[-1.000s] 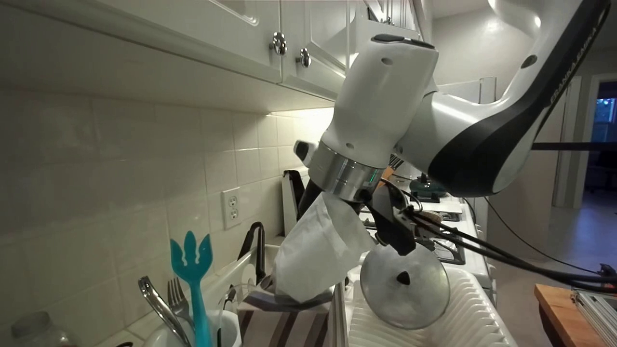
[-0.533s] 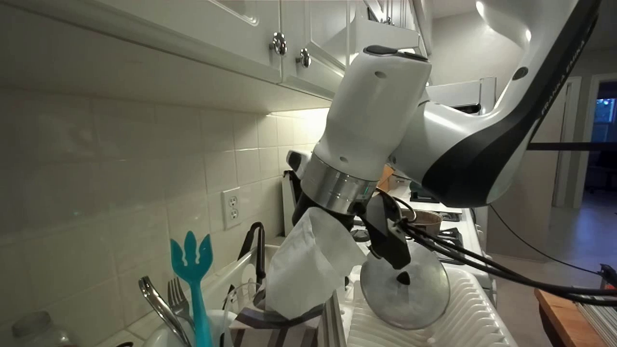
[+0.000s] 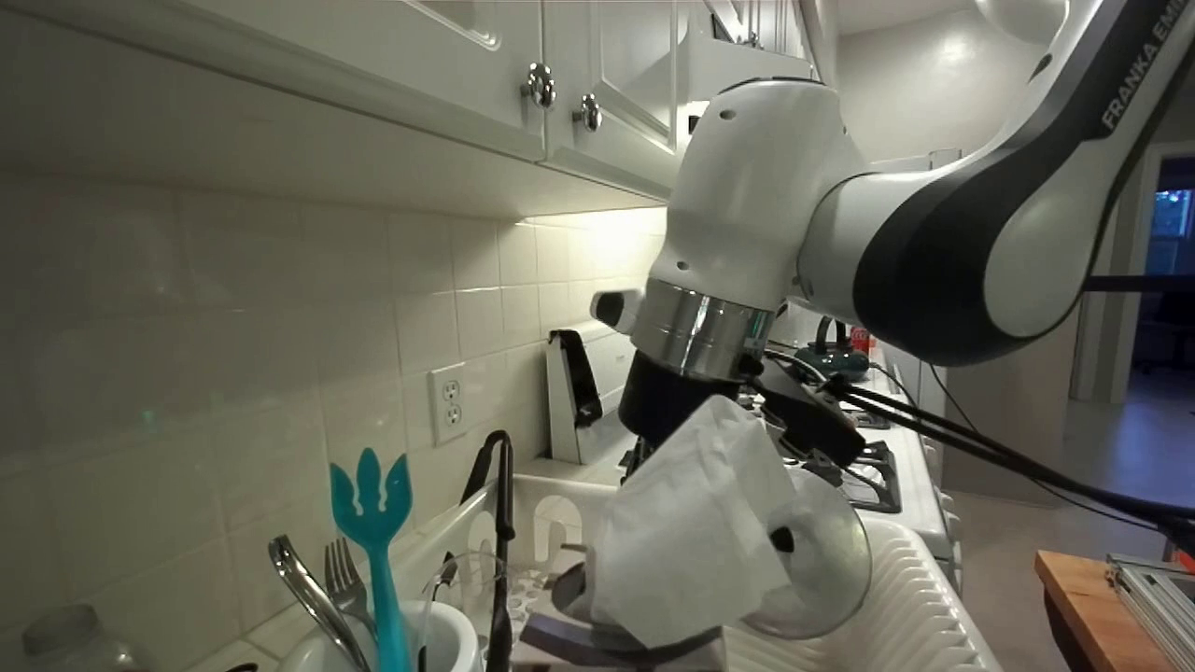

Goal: Pick up the napkin box from the counter and put it on the dish dryer

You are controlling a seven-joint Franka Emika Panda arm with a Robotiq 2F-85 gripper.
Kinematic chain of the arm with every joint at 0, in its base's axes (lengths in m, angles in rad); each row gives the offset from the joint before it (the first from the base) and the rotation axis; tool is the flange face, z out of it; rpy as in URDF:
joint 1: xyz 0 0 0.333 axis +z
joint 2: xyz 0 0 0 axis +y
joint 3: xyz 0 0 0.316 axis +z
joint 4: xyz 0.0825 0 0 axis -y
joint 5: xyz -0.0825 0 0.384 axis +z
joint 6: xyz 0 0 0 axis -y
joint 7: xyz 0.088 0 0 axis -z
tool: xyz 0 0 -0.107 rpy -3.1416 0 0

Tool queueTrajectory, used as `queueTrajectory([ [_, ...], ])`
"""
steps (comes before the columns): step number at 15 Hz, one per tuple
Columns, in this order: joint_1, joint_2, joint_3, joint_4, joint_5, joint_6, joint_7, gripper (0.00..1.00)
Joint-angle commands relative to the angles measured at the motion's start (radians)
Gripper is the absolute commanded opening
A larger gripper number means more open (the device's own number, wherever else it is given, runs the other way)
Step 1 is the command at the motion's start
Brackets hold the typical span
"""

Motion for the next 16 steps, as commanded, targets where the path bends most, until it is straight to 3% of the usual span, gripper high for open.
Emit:
queueTrajectory([
  [1,-0.158,-0.030,0.175,-0.002,0.276,-0.077,-0.273,1.00],
  [3,-0.195,-0.089,0.185,0.009,0.421,-0.161,-0.398,1.00],
  [4,-0.058,-0.131,0.032,0.011,0.483,-0.178,-0.428,1.00],
  [7,0.041,-0.207,-0.125,0.017,0.547,-0.262,-0.496,1.00],
  [10,0.133,-0.258,-0.258,0.054,0.626,-0.455,-0.625,1.00],
  [12,0.166,-0.289,-0.324,0.070,0.622,-0.582,-0.656,1.00],
  [14,0.170,-0.321,-0.364,0.065,0.524,-0.688,-0.632,1.00],
  [16,0.167,-0.356,-0.403,0.053,0.496,-0.783,-0.643,1.00],
])
